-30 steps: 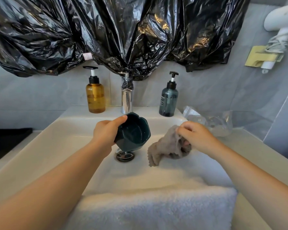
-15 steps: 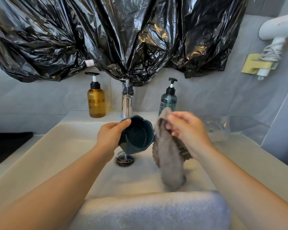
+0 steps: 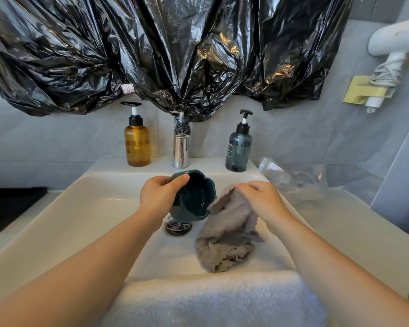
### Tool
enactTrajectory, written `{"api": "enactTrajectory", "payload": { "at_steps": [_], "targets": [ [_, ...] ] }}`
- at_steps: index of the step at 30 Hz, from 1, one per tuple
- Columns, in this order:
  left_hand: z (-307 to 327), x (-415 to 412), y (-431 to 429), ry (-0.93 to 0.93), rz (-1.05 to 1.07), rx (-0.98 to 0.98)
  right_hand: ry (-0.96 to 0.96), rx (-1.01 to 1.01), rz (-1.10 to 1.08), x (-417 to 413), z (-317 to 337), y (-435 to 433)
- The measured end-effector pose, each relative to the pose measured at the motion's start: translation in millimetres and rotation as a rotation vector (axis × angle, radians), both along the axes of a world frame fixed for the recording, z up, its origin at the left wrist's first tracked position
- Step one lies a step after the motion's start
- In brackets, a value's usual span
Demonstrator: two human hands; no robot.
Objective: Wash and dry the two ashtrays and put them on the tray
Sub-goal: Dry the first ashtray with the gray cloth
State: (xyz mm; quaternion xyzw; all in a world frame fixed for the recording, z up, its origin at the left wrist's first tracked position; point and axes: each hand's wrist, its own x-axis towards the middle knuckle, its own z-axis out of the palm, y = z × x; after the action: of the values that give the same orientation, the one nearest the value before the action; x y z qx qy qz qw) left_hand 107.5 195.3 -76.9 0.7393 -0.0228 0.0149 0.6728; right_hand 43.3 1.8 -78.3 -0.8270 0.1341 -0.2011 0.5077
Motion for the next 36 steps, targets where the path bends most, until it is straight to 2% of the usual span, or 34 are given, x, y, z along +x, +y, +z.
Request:
{"api": "enactTrajectory", "payload": {
  "at_steps": [2, 4, 6, 8, 10, 11, 14, 16, 21, 26, 29, 31, 34, 36],
  "targets": [
    [-1, 1, 1, -0.005, 0.006, 0.002, -0.092, 0.325, -0.081, -3, 7, -4],
    [-1, 1, 1, -0.007, 0.008, -0.003, -0.236, 0.682, -0.013, -11, 18, -3],
    [-1, 1, 1, -0.006, 0.004, -0.015, -0.364, 0.764, 0.142, -15, 23, -2],
    [0, 0, 0, -0.005, -0.009, -0.028, -0.375, 0.711, 0.327, -16, 24, 8],
    [0, 0, 1, -0.011, -0.030, -0.047, -0.252, 0.626, 0.470, -11, 20, 13],
    [0, 0, 1, -0.015, -0.038, -0.058, -0.177, 0.510, 0.495, -10, 18, 16],
    [-2, -2, -1, -0.043, -0.051, -0.058, -0.074, 0.022, 0.376, -2, 9, 16],
    [-2, -3, -2, -0.050, -0.059, -0.046, -0.091, -0.188, 0.292, 0, 5, 15],
    [-4, -2, -2, -0.034, -0.077, -0.037, -0.093, -0.424, 0.289, -1, -5, 13],
    [-5, -1, -1, -0.042, -0.109, -0.013, -0.143, -0.849, 0.353, -4, -8, 21],
    [-5, -2, 0, -0.052, -0.093, 0.007, -0.051, -0.805, 0.438, -3, -10, 18],
    [-5, -2, 0, -0.049, -0.073, -0.004, -0.133, -0.661, 0.411, -6, -7, 15],
    [-4, -2, 1, -0.050, -0.060, -0.025, -0.326, -0.459, 0.254, -10, -1, 14],
    [-4, -2, 0, -0.059, -0.070, -0.026, -0.277, -0.430, 0.245, -12, -2, 14]
  ]
}}
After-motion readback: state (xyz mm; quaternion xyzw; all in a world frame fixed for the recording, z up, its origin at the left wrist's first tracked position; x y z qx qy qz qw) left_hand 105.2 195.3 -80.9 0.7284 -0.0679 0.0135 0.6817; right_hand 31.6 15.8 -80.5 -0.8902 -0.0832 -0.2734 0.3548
